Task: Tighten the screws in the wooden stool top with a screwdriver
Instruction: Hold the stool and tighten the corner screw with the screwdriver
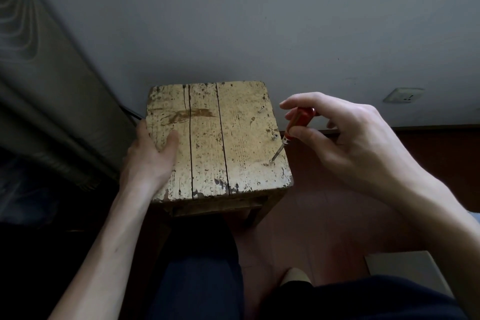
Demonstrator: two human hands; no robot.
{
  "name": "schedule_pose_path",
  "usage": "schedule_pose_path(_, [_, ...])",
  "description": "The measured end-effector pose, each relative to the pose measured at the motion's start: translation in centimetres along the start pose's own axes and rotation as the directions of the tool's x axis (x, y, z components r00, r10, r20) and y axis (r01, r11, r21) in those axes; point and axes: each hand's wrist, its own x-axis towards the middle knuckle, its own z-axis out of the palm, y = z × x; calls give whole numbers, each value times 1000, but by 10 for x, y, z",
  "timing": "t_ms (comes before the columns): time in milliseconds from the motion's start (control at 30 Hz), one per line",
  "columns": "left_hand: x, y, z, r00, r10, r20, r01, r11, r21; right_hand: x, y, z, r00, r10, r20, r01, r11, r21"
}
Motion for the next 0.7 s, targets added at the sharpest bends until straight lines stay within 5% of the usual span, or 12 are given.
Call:
schedule_pose_path(367, [2, -1, 2, 1000, 22, -23, -22, 1000, -9, -1, -10, 12, 991, 17, -130, -29, 995, -92])
schedule_pose_path(700, [3, -2, 1, 1000, -4, -10, 3, 1000, -20, -1, -1, 4, 998, -55, 7, 55, 998, 14])
